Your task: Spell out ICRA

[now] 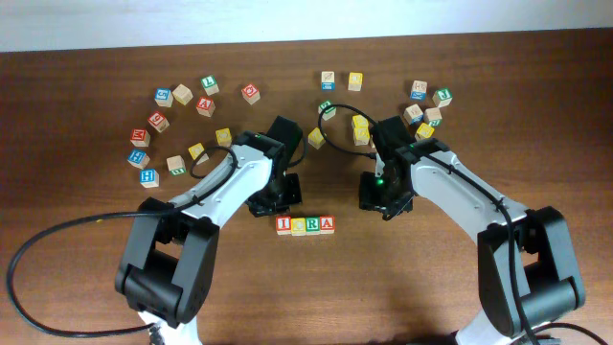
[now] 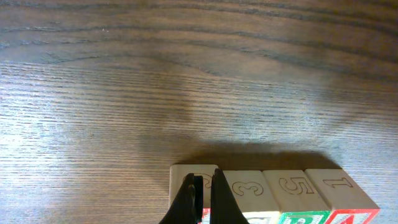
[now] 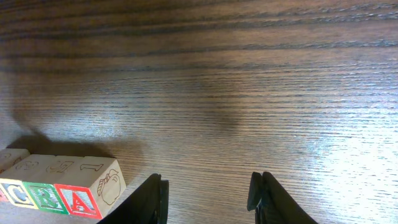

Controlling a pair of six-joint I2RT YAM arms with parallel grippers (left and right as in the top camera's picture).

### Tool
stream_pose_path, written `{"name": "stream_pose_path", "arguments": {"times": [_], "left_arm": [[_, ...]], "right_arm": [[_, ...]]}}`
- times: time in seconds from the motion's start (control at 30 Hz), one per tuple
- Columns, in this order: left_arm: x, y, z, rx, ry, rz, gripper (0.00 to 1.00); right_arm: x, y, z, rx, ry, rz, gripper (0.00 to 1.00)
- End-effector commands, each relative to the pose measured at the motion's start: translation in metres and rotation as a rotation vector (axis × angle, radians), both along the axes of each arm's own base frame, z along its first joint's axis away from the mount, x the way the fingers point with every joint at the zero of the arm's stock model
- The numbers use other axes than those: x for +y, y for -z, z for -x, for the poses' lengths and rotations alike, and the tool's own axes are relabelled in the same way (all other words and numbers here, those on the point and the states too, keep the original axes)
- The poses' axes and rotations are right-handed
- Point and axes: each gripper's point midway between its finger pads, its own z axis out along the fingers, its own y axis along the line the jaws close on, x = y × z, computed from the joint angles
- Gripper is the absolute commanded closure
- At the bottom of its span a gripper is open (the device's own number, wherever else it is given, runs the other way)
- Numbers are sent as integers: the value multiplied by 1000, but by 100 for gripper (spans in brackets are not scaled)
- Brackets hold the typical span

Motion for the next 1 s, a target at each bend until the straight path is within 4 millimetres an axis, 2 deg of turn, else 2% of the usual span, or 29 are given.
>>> {"name": "stream_pose_path", "arguments": {"times": [0.0, 0.97], "left_arm": [[-1, 0, -1, 5, -7, -7, 100], [-7, -1, 5, 21, 35, 14, 100]], "right_arm": [[-3, 4, 2, 6, -5, 15, 64], [-3, 4, 2, 5, -5, 15, 64]]}}
